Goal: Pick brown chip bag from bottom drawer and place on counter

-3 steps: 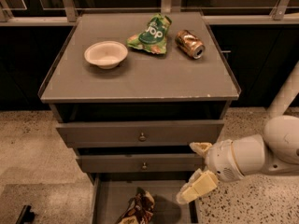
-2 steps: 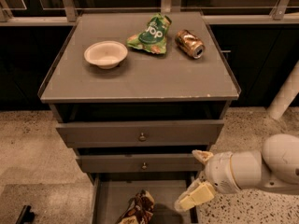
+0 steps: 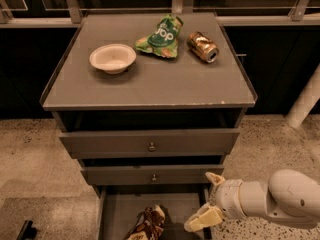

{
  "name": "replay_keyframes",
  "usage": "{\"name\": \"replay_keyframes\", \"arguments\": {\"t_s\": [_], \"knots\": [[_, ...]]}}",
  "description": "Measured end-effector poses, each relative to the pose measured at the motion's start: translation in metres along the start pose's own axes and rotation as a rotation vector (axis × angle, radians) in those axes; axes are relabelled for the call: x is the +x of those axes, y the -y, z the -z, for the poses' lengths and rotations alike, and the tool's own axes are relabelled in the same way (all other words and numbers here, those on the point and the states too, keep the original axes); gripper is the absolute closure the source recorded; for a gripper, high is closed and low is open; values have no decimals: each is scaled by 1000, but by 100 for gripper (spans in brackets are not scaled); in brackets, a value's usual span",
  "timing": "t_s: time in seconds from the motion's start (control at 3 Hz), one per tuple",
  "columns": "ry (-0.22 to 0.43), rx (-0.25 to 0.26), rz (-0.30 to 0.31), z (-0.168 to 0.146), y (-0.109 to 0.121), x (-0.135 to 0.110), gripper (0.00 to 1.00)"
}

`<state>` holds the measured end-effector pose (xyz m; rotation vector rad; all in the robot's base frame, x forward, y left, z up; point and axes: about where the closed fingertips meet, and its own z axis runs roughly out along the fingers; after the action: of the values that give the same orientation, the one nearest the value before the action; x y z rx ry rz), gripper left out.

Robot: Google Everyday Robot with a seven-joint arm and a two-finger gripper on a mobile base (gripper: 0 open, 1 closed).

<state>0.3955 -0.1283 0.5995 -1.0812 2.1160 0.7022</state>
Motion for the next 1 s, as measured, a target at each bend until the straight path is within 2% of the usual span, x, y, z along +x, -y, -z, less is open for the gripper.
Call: {"name": "replay_keyframes", "arguments": {"t_s": [0.33, 0.67, 1.0], "knots": [[3, -1, -8, -4, 1, 4, 0], [-7, 17, 16, -2, -3, 2, 0], [-12, -17, 58, -28, -15, 16, 0]]}}
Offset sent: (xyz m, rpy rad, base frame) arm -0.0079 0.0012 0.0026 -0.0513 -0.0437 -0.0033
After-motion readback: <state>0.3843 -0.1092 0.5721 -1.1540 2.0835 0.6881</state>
